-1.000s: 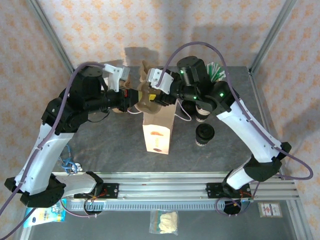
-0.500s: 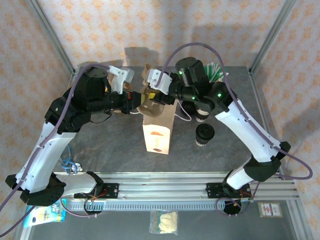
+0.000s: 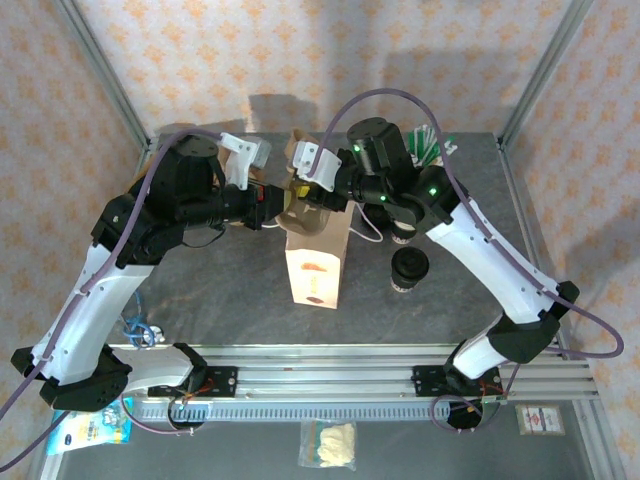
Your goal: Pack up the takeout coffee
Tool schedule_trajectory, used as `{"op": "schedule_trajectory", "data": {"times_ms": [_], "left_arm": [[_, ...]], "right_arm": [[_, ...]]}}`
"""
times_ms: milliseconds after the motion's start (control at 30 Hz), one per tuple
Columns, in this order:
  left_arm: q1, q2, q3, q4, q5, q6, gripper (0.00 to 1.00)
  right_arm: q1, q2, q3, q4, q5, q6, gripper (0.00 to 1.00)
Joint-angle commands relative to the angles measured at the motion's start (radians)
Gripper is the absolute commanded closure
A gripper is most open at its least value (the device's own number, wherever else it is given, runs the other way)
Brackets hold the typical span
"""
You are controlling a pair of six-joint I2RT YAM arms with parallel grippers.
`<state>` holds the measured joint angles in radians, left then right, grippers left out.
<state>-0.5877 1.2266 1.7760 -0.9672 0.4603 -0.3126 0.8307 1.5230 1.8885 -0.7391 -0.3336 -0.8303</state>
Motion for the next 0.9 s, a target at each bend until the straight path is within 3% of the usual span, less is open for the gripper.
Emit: {"op": "schedule_trajectory", "data": {"times_ms": [0,167,300,367,467,533,667,867], "left_arm": [[-0.009,-0.009,0.001,0.039,-0.015,0.0,1.0],[-0.008,-0.011,-0.003,0.048,-0.021,-0.006,1.0],[-0.008,-0.015,-0.009,0.052,-0.033,-0.011,1.0],[-0.008,-0.019,-0.009,0.054,-0.044,-0.016,0.9],[-0.008,-0.03,-0.014,0.065,-0.069,-0.022,0.65],[-0.008,-0.041,-0.016,0.069,-0.088,-0.027,0.58],[-0.008,-0.08,-0.019,0.078,-0.166,-0.04,0.48],[-0.008,-0.174,-0.069,0.12,-0.354,-0.121,0.42]], "right_arm": [[0.005,-0.008,0.014,0.021,-0.01,0.008,0.58],[0.005,-0.015,0.012,0.014,-0.004,0.01,0.68],[0.005,-0.025,0.004,0.018,0.008,0.016,0.7],[0.005,-0.03,-0.003,0.023,0.021,0.021,0.7],[0.005,-0.041,-0.016,0.033,0.055,0.026,0.71],[0.005,-0.051,-0.027,0.04,0.081,0.033,0.71],[0.005,-0.077,-0.049,0.033,0.128,0.033,0.71],[0.005,-0.118,-0.079,-0.022,0.18,0.029,0.7]]}}
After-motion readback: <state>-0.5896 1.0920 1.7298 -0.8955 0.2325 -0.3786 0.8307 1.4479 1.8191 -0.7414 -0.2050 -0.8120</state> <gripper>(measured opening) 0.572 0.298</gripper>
